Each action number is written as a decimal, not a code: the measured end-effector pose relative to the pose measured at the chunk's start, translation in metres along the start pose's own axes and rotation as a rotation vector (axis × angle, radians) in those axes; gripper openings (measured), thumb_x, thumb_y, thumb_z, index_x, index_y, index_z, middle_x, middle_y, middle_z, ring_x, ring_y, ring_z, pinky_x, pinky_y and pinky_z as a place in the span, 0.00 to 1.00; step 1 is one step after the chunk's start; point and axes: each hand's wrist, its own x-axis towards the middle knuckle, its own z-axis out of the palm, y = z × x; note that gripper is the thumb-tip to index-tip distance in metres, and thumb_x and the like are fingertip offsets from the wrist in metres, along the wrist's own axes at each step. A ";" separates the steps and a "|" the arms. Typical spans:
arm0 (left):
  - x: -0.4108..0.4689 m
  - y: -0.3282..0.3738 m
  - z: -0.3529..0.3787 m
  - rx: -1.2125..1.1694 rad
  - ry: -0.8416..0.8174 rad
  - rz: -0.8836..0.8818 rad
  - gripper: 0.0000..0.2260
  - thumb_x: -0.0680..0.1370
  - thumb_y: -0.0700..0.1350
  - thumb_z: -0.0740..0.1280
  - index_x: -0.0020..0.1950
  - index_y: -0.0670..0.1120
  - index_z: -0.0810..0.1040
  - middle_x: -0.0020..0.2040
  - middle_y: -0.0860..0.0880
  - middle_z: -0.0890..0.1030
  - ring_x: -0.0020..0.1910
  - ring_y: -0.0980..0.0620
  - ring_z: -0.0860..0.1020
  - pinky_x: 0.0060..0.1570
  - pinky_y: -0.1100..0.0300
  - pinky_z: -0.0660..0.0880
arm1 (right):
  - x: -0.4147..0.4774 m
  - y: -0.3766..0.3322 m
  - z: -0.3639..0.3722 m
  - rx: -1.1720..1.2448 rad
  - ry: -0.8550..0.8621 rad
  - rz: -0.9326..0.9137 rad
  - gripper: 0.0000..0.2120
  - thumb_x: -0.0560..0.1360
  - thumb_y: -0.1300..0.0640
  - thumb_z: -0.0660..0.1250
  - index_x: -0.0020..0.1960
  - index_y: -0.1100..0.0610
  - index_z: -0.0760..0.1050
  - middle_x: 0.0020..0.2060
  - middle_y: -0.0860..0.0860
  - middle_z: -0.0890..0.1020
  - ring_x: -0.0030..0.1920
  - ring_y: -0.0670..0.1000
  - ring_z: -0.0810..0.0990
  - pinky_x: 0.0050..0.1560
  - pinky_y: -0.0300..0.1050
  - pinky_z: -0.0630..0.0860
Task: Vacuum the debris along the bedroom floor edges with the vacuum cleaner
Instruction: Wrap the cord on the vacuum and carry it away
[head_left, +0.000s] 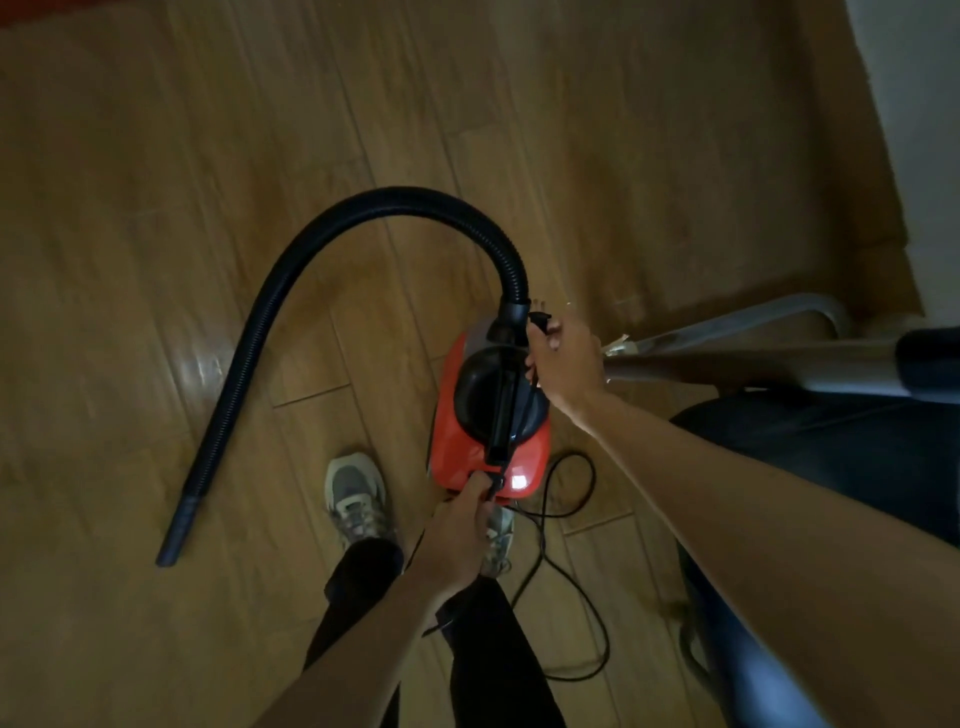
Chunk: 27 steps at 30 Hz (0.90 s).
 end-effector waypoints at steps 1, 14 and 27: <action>0.005 -0.004 -0.002 0.074 0.042 -0.029 0.14 0.83 0.41 0.58 0.68 0.46 0.71 0.54 0.46 0.77 0.52 0.50 0.75 0.57 0.54 0.73 | 0.006 0.004 0.004 -0.054 0.005 -0.024 0.09 0.82 0.55 0.63 0.50 0.62 0.73 0.39 0.58 0.80 0.37 0.54 0.80 0.38 0.46 0.79; 0.055 -0.055 0.022 0.084 0.093 0.045 0.09 0.78 0.56 0.54 0.50 0.55 0.71 0.41 0.49 0.78 0.42 0.43 0.78 0.43 0.42 0.76 | 0.047 0.032 0.030 -0.180 -0.030 -0.103 0.22 0.78 0.55 0.69 0.31 0.49 0.62 0.28 0.45 0.67 0.30 0.45 0.66 0.36 0.41 0.65; 0.069 -0.050 0.019 0.114 0.076 -0.035 0.14 0.76 0.54 0.55 0.48 0.49 0.77 0.40 0.47 0.80 0.42 0.43 0.80 0.45 0.44 0.77 | 0.058 0.051 0.045 -0.132 0.000 -0.086 0.13 0.77 0.54 0.71 0.37 0.55 0.71 0.29 0.46 0.72 0.32 0.45 0.71 0.37 0.40 0.69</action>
